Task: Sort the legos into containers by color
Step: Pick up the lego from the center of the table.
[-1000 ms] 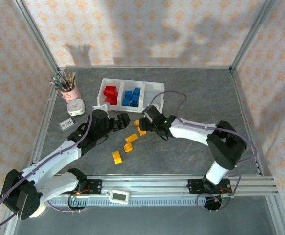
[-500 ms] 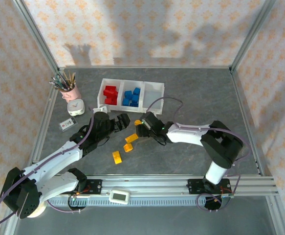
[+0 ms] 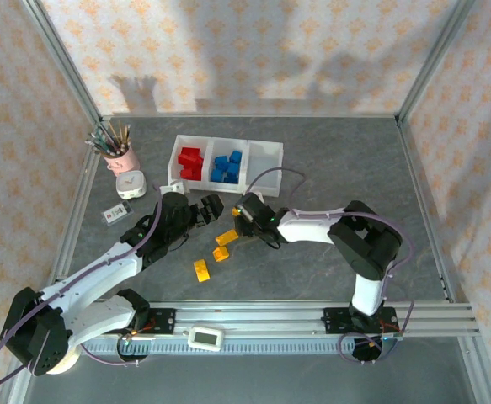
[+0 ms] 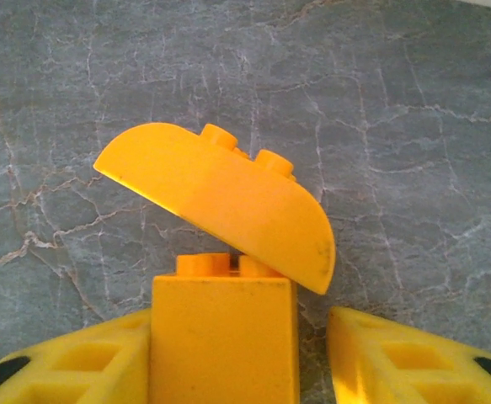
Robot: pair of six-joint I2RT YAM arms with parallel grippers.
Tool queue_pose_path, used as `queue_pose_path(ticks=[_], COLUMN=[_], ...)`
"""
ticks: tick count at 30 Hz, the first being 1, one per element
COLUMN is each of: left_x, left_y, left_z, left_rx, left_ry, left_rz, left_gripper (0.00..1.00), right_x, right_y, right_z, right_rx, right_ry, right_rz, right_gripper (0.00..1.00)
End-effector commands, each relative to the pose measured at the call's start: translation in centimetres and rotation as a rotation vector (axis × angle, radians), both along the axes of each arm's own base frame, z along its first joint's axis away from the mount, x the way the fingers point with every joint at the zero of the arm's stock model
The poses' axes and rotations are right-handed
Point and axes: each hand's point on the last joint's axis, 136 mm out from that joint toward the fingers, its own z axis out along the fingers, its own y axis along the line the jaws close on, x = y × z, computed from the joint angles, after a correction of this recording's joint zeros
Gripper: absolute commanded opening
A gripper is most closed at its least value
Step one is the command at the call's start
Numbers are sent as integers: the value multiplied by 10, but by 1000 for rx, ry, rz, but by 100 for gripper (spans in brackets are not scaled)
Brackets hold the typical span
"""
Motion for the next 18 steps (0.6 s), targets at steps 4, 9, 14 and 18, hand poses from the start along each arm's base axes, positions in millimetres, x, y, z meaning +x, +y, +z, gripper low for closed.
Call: queue_pose_path(ticks=[4,9,14,18], left_x=[3,4,6,11], left_y=[-1,-2,-5,-9], left_z=[-1,2,5,11], left_rx=[20,22,19,16], left_ry=[-9,-11,-16,-28], left_rz=[1,-5,-14,-24], left_gripper=[99,99,99,99], right_x=[6,1,-5,-2], right_y=[2,-4,-15,-25], right_z=[5,14,37,65], right_rx=[-21,-11,6,12], right_ry=[-28,-31,-60,-113], right_rz=[0,-4,-19,-41], right_gripper=[37,30,28,29])
